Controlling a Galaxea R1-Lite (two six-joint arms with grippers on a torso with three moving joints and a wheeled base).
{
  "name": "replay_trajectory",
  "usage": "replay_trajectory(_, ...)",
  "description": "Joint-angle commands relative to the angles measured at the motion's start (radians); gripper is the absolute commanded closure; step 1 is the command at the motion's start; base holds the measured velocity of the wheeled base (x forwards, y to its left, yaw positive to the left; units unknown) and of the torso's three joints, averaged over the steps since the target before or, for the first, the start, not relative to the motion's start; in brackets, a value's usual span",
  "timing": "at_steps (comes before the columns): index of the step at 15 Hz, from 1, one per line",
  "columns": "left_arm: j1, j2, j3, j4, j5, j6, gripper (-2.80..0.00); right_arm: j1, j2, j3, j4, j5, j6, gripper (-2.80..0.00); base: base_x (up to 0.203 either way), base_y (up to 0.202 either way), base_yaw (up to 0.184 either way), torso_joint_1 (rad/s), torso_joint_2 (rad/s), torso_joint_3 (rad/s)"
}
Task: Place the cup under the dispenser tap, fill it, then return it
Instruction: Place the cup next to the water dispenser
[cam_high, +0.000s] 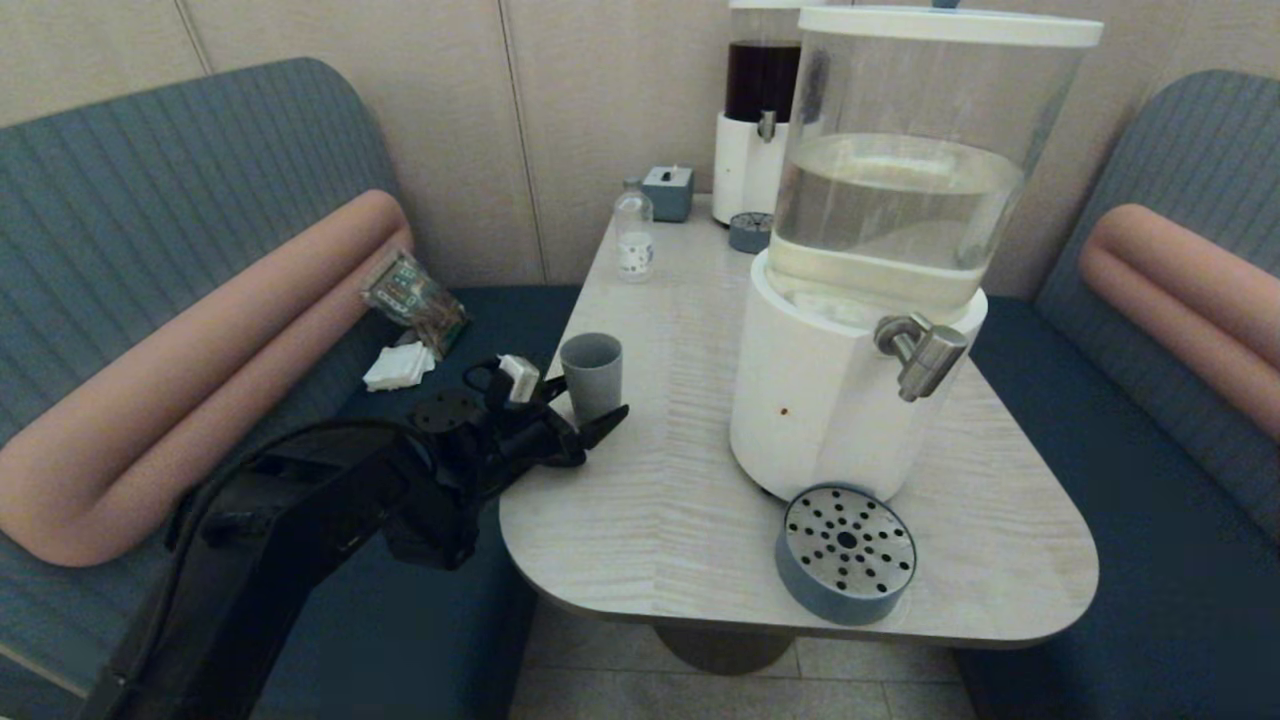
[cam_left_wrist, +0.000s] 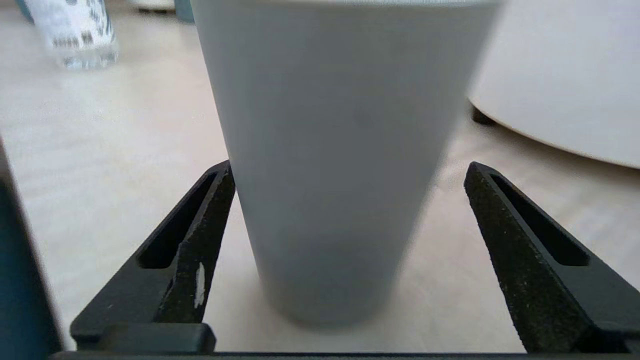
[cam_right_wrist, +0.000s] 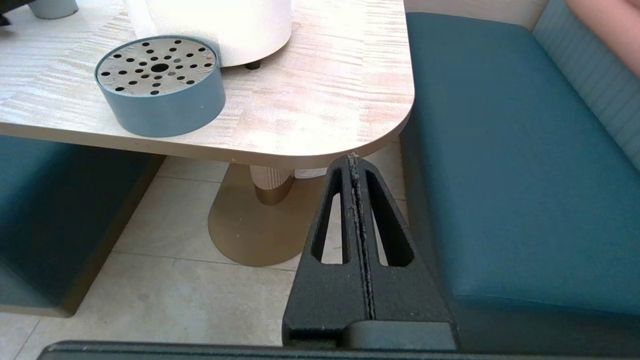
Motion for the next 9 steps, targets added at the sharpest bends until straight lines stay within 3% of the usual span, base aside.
replay_trajectory(1,0.001,-0.071,0.086,-0.009,-0.004,0.004,-2.80,0.000,0.002,0.000,0.000,0.000,0.000,0.00,0.000,0.000,0.000,0.000,0.00,0.000)
replay_trajectory(9,0.005,-0.307,0.447,-0.009,-0.001,0.052,-2.80,0.000,0.002,0.000,0.000,0.000,0.000,0.00,0.000,0.000,0.000,0.000,0.00,0.000)
